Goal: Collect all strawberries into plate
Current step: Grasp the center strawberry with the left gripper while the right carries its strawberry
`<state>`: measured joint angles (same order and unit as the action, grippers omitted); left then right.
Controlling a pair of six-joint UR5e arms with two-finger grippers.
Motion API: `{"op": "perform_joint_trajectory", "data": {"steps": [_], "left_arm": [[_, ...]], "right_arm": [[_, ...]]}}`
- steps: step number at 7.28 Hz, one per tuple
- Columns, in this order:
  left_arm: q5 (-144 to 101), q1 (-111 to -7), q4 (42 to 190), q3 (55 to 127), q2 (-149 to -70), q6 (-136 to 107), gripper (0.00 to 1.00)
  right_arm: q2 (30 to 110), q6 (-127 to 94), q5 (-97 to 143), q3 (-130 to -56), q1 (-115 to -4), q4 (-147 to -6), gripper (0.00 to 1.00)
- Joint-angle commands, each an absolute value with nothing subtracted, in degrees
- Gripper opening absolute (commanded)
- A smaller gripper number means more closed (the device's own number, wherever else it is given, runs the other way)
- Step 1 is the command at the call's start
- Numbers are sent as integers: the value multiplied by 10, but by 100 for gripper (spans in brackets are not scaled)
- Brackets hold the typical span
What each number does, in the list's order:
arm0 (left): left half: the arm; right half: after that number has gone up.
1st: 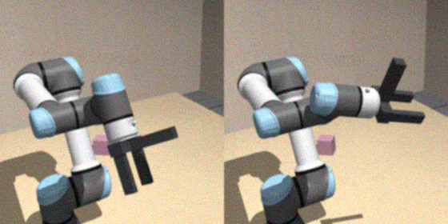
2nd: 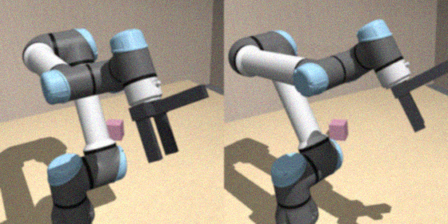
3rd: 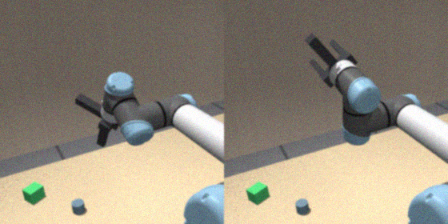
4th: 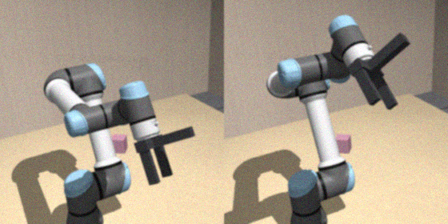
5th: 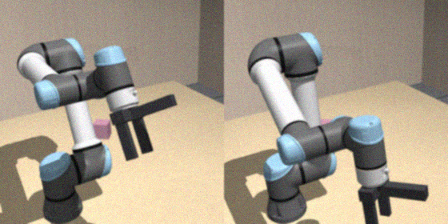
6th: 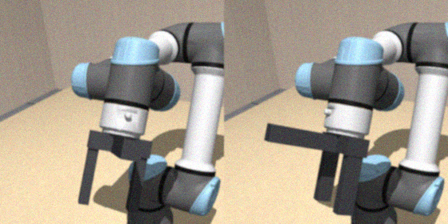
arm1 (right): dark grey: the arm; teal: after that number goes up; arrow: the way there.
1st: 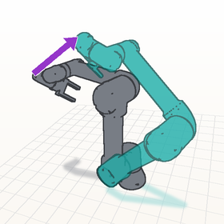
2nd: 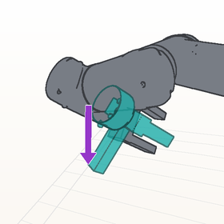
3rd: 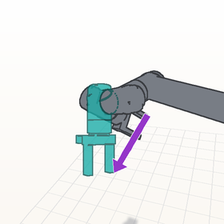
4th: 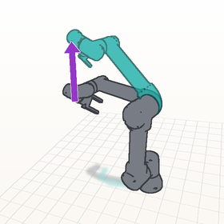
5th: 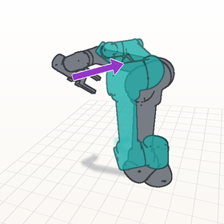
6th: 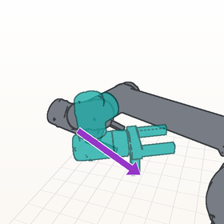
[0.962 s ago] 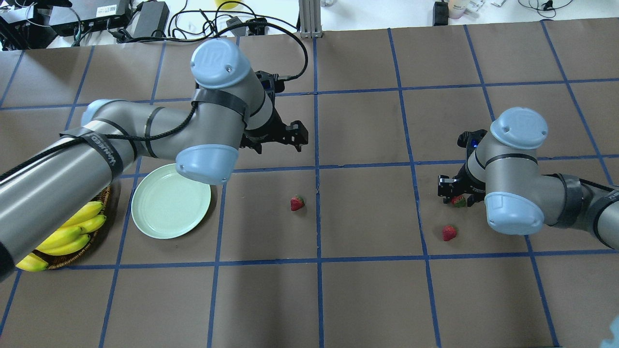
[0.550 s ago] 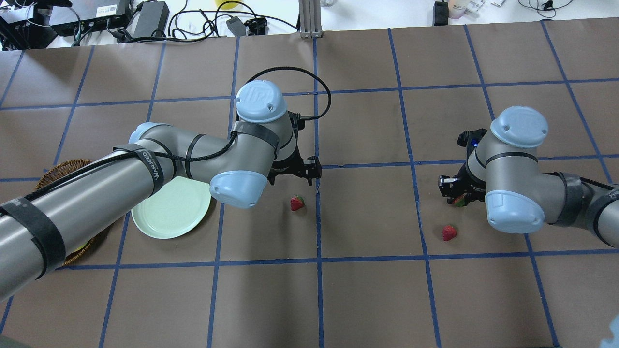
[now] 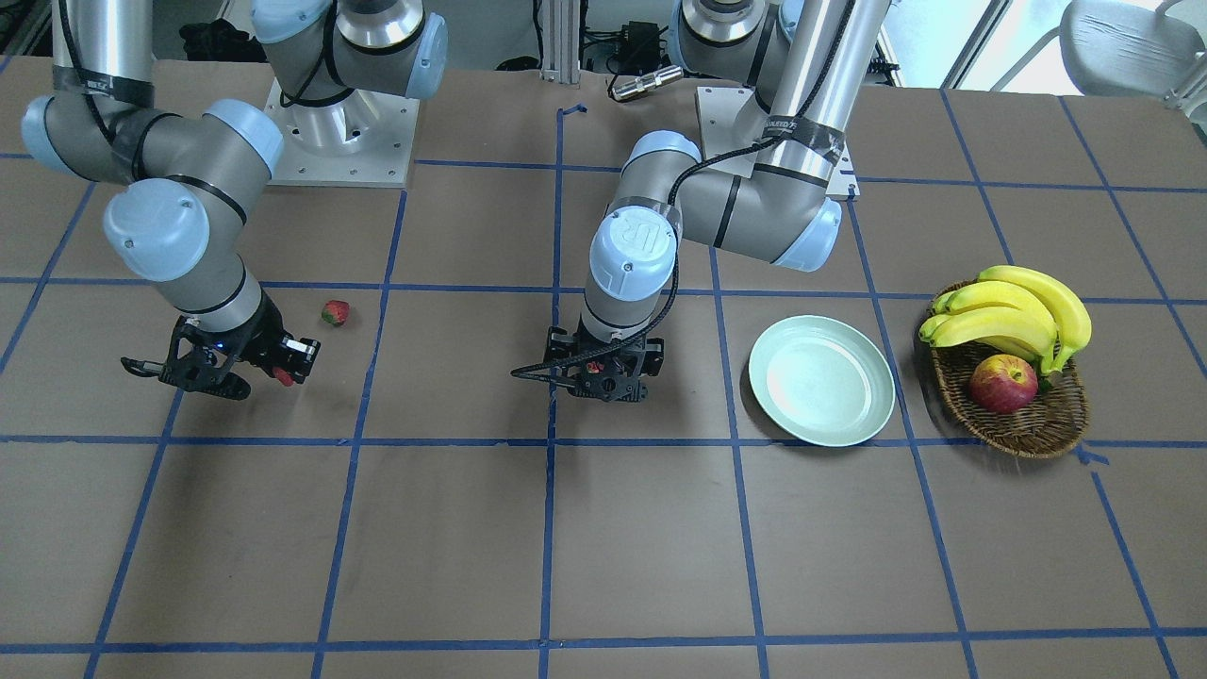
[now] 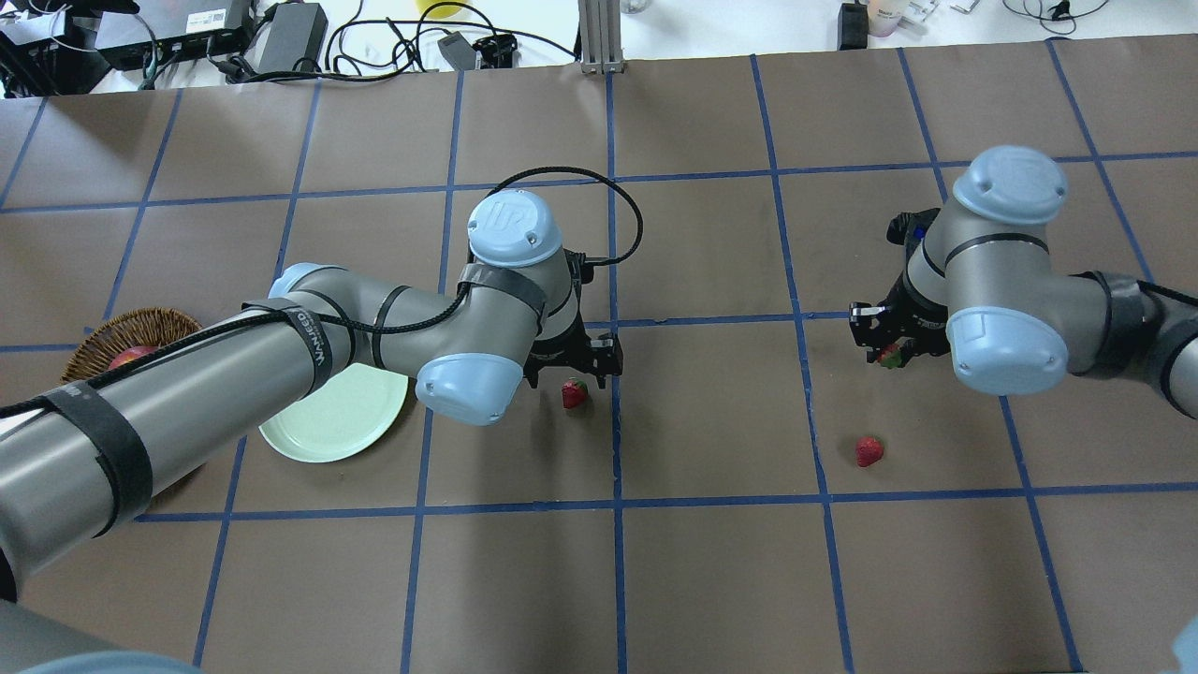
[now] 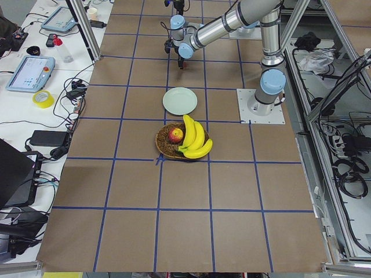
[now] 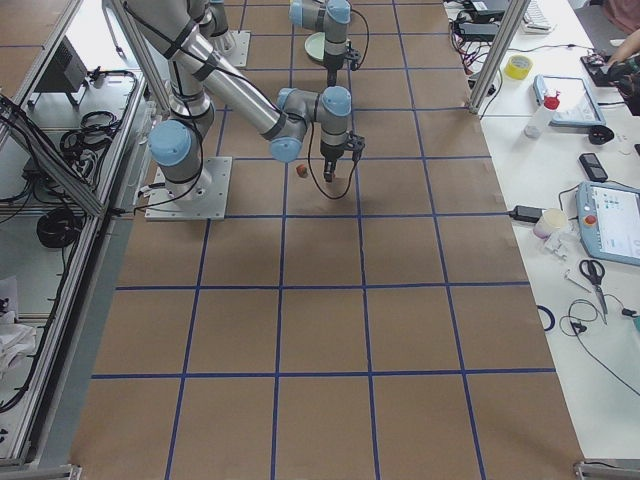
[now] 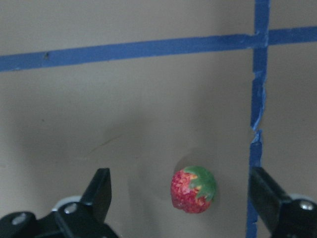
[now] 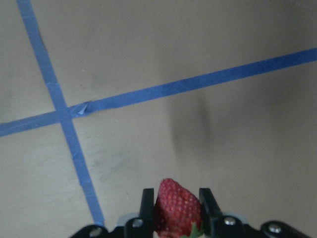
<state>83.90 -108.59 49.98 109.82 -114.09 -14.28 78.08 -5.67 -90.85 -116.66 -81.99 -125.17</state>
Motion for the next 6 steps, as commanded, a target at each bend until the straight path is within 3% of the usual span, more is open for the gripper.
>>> {"op": "perform_joint_trajectory", "data": {"steps": [1,2,3,4,6], "left_arm": [[838,-1086,500,1113,-1139,-137,68],[838,-1086,497,1113,-1137,-134,50],[835,-1086,497,1114,-1137,-127,22],[834,-1086,497,1113,-1137,-127,3],[839,-1081,494,1112,-1126,-84,0]], "right_arm": [[780,-179,-908,-1143,-901,-1234,29],[767,-231,-907,-1136,-930,-1238,29],[752,-270,-888,-1116,-956,-1241,29],[744,-299,-880,-1106,-969,-1241,29],[738,-380,-824,-1095,-1004,-1249,29]]}}
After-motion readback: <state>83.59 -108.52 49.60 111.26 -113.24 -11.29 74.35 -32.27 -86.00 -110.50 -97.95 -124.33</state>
